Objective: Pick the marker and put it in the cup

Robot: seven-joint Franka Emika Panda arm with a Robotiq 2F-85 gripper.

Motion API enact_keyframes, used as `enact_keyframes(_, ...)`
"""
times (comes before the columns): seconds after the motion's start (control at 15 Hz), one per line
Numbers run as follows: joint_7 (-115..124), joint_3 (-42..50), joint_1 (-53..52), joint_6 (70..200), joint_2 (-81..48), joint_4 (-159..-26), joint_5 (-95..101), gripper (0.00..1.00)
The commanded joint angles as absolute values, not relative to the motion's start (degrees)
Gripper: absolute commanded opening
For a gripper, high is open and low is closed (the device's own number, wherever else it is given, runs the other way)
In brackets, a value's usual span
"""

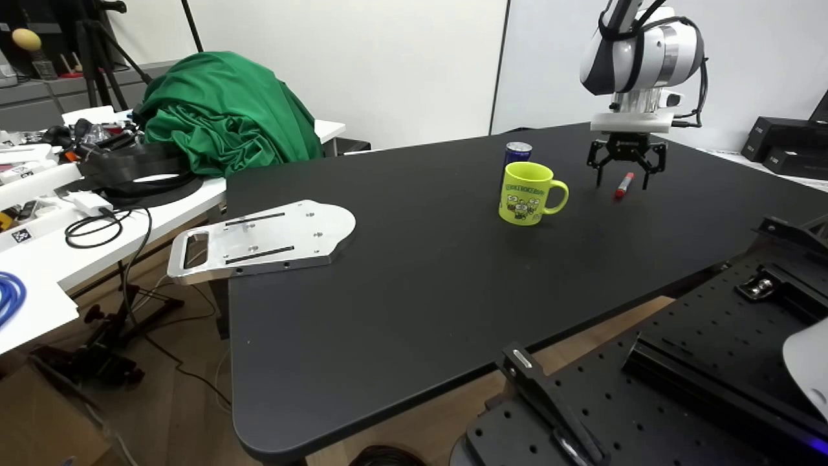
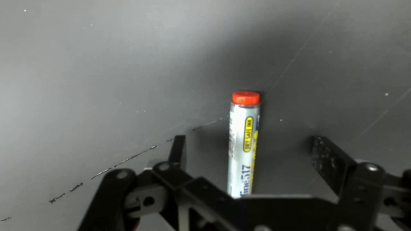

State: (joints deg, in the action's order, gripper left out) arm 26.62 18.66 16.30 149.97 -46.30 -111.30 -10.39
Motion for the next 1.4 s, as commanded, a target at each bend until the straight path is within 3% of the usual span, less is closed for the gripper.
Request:
enact_keyframes(0.0,26.1,19.2,15.8,149.8,-46.5,-111.0,-11.1,1.00)
enact_keyframes(0.87,25.3,17.4,17.8,150.1,-45.8,-111.5,-14.2,1.00)
enact_keyframes(0.93,25.0,17.1,18.2,150.4,-45.9,-111.4,-14.9,0.75)
enact_keyframes(1.07,24.5,16.7,18.9,150.0,-46.2,-110.9,-16.1,0.67)
enact_keyframes(1.33,23.9,16.2,20.2,149.2,-46.1,-109.8,-18.2,0.38)
